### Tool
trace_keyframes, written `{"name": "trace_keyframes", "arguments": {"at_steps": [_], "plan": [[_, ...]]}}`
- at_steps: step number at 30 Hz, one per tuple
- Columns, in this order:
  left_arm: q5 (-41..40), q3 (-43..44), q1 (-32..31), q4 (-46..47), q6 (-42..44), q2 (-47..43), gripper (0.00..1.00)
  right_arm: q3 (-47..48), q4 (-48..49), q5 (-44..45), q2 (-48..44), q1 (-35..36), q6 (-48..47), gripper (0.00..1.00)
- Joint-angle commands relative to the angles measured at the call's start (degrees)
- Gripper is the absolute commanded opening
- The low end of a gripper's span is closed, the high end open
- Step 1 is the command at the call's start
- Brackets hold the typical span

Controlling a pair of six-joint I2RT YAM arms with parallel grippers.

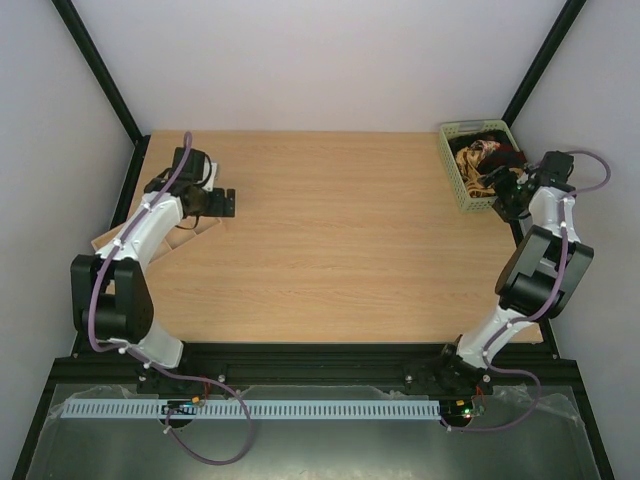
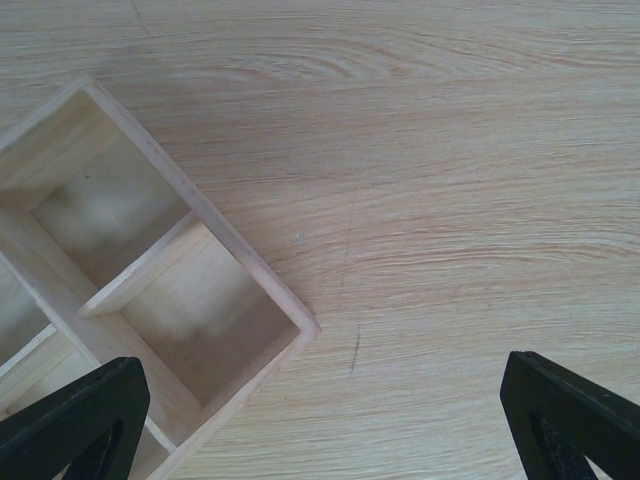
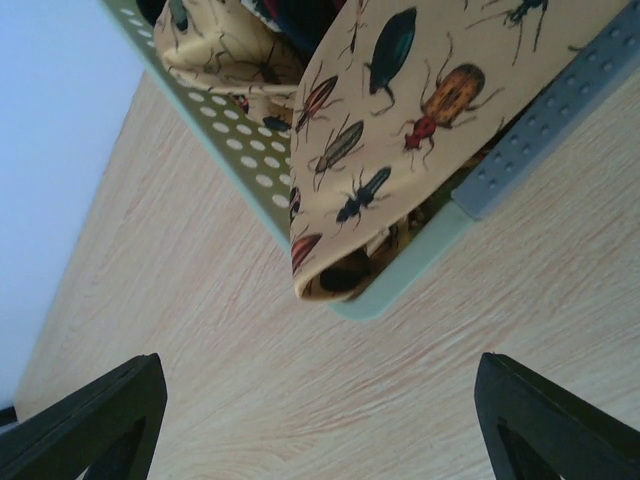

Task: Roll the ties
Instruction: Pick up the tie from the bin.

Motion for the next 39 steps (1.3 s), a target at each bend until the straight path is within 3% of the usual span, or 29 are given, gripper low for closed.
{"name": "trace_keyframes", "arguments": {"at_steps": [1, 20, 25, 30, 34, 39], "plan": [[-0.54, 3.12, -0.28, -0.81, -1.02, 1.95, 1.00, 3.16, 2.20, -0.50, 3.25, 0.49, 3.16, 0.85], [-4.04, 4.45, -0.28, -2.32, -0.17, 4.56, 1.00, 10.03, 6.03, -0.08, 12.99, 1.40, 6.19, 0.73], [-4.04, 5.36, -0.28, -2.62, -0.21, 5.61, 0.99, 11.38, 6.00, 0.42, 13.98, 1.65, 6.35, 0.75], [-4.03, 5.89, -0.28, -2.72, -0.33, 6.51, 1.00, 9.73, 5.78, -0.72, 13.25, 2.42, 7.64, 0.85], [-4.04, 6.32, -0.28, -2.78, -0.33, 7.06, 1.00, 8.18, 6.31, -1.84, 12.80, 3.55, 8.57, 0.84], [-4.13, 6.55, -0.37, -2.99, -0.32, 7.61, 1.00, 8.89, 6.57, -3.66, 12.99, 4.73, 10.67, 0.76]]}}
